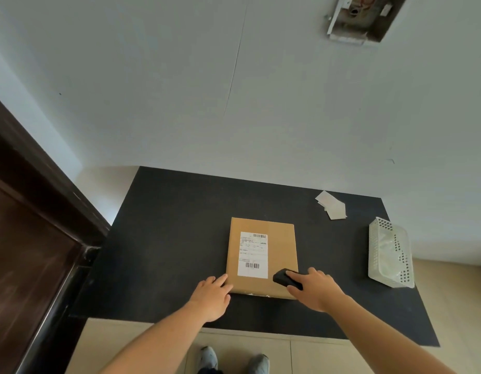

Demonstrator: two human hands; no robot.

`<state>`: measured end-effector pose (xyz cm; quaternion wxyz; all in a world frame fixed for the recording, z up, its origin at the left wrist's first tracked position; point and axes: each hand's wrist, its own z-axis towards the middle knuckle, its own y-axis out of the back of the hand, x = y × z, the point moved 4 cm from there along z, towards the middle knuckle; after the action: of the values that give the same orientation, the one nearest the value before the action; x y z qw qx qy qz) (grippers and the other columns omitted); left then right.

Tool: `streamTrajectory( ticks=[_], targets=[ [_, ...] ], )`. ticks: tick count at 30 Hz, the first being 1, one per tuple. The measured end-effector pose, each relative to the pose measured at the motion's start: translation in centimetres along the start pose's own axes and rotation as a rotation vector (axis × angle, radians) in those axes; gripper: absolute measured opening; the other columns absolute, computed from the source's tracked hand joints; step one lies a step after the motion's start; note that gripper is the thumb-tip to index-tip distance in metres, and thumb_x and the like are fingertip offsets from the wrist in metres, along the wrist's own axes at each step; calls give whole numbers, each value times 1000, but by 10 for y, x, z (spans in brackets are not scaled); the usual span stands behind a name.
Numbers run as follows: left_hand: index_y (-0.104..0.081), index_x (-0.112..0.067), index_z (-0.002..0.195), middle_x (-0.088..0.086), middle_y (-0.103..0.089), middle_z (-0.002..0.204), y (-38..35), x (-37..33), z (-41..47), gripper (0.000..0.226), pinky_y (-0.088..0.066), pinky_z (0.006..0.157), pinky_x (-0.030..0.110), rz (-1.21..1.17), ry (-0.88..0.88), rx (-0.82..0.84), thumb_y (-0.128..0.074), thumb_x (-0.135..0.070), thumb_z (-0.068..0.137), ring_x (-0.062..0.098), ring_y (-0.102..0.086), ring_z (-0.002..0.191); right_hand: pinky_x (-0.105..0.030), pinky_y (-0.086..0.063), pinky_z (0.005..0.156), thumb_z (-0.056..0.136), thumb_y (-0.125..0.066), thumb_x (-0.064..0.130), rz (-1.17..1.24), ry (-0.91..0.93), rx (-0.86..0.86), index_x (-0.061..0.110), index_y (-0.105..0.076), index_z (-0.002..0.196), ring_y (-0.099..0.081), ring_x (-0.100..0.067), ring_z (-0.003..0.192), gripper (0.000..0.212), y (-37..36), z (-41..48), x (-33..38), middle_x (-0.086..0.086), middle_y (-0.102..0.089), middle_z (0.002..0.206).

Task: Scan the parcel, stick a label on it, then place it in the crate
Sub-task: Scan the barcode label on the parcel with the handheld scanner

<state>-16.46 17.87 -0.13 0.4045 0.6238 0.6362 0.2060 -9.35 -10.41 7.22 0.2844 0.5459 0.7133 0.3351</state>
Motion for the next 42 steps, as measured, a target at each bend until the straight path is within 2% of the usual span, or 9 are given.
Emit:
streamTrajectory(
  ticks=[9, 14, 17, 20, 24, 28, 31, 37, 42],
  targets=[
    [-28, -28, 162, 5, -13, 174, 14, -2, 9, 52, -20, 127, 51, 5, 6, -53, -30, -36, 111, 35, -15, 158, -33, -49, 84, 98, -31, 69, 96, -44, -41, 48, -25, 155, -52, -18, 98, 61, 2, -2, -9, -4, -56, 124],
    [-33, -27, 158, 4, -21, 172, 37, -19, 23, 48, -22, 127, 51, -33, -7, -114, -32, -34, 110, 32, -16, 158, -43, -49, 100, 101, -31, 65, 158, -89, -72, 43, -23, 157, -55, -28, 118, 61, 9, -3, -38, -6, -55, 135],
    [-37, -27, 156, 3, -27, 169, 51, -39, 37, 47, -26, 124, 49, -24, -25, -148, -34, -35, 110, 28, -25, 154, -47, -46, 104, 101, -32, 64, 214, -128, -68, 43, -21, 158, -53, -32, 125, 62, 13, 1, -66, -8, -53, 141],
    [-35, -26, 158, 3, -24, 171, 61, -60, 56, 49, -25, 126, 48, -19, -14, -140, -31, -37, 110, 28, -22, 156, -47, -47, 105, 100, -37, 63, 309, -163, -46, 43, -18, 159, -52, -33, 127, 64, 13, 11, -99, -10, -50, 144],
    [-32, -29, 160, 0, -21, 172, 74, -97, 85, 50, -18, 129, 48, -46, 17, -144, -29, -38, 111, 30, -14, 158, -44, -54, 101, 99, -43, 62, 419, -170, -4, 39, -17, 161, -55, -33, 124, 71, 9, 30, -144, -14, -47, 147],
    [-36, -33, 158, -3, -24, 172, 88, -141, 116, 48, -19, 128, 48, -113, 38, -176, -33, -38, 111, 28, -15, 159, -35, -57, 86, 95, -50, 63, 461, -170, 42, 42, -14, 160, -61, -33, 118, 78, 7, 53, -185, -14, -41, 151],
    [-39, -34, 156, -5, -26, 171, 97, -168, 139, 46, -22, 127, 47, -122, 71, -215, -36, -38, 110, 27, -18, 159, -36, -55, 88, 93, -54, 62, 476, -178, 72, 41, -10, 162, -60, -35, 121, 84, 3, 74, -208, -15, -33, 156],
    [-28, -37, 160, -6, -13, 174, 85, -193, 171, 51, -17, 127, 52, -128, 146, -238, -37, -40, 110, 30, -6, 161, -25, -46, 57, 92, -54, 62, 491, -180, 105, 43, 3, 161, -64, -27, 104, 91, -19, 112, -224, -15, -31, 154],
    [-19, -37, 164, -2, -5, 176, 72, -193, 189, 56, -12, 129, 52, -27, 126, -272, -34, -40, 110, 31, 3, 161, -32, -57, 70, 92, -54, 63, 454, -232, 83, 43, 8, 160, -63, -25, 101, 94, -46, 133, -219, -13, -38, 142]
  ],
)
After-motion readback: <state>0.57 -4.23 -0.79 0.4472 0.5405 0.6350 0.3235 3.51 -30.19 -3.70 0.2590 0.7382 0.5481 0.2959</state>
